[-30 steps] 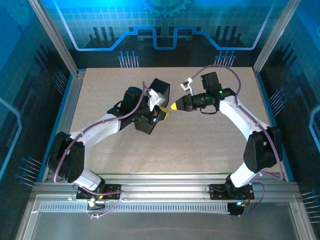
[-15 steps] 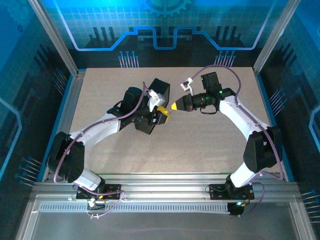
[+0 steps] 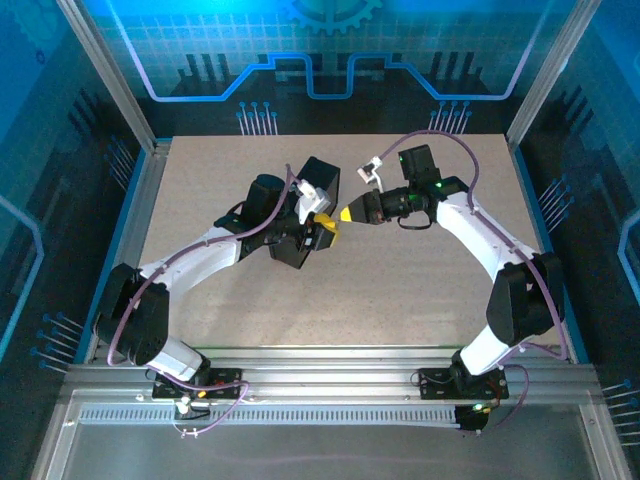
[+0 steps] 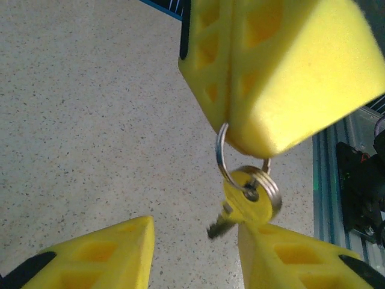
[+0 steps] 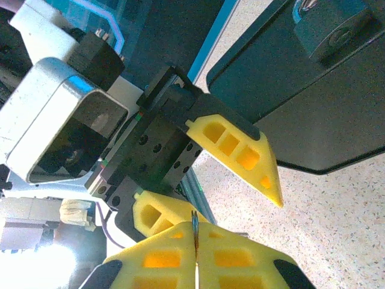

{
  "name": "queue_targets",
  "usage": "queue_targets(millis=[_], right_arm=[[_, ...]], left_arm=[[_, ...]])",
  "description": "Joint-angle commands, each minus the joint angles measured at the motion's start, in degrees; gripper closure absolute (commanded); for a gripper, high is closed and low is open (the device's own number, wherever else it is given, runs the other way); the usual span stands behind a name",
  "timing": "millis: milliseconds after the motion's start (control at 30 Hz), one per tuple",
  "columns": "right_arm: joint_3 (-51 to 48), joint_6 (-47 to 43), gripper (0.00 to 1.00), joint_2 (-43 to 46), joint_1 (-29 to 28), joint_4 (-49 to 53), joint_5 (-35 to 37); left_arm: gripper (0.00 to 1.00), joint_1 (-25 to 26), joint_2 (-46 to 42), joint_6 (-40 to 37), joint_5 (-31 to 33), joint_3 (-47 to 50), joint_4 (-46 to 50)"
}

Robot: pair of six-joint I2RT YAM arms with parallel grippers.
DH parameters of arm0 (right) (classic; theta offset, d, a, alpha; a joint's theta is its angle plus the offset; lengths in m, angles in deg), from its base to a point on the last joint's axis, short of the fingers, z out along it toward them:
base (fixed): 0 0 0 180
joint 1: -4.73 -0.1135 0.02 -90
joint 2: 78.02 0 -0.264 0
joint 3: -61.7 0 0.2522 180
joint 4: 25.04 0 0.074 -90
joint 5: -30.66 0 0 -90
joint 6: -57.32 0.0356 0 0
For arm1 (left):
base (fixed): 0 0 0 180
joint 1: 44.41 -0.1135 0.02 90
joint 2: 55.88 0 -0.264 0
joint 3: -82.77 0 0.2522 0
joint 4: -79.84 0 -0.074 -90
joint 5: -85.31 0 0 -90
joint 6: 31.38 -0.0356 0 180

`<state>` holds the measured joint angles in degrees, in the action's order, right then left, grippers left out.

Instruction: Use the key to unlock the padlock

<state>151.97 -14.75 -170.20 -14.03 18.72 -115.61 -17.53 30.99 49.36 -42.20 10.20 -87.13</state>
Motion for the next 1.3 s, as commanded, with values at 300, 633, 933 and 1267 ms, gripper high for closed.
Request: queue_targets(millis=[300, 633, 933, 1267], right_arm=[[1.3, -1.1, 0.93, -0.9, -0.9, 1.2, -2.2], [0.8, 0.1, 0.93, -0.5, -0.1, 0.0, -0.8], [0.5, 1.7, 0.93, 0.1, 0.5, -1.4, -0.3], [0.8, 1.5, 0.93, -0.7, -1.6, -1.5, -0.9]], left_arm=[[0.89, -1.4, -1.7, 0.5, -0.5, -0.2, -3.1], [0.77, -1.5, -1.7, 0.1, -1.7, -0.7, -1.4], [0.53, -1.4, -1.7, -3.5, -4.8, -1.3, 3.8], [0.54, -1.4, -1.1, -0.6, -2.9, -0.4, -2.3]])
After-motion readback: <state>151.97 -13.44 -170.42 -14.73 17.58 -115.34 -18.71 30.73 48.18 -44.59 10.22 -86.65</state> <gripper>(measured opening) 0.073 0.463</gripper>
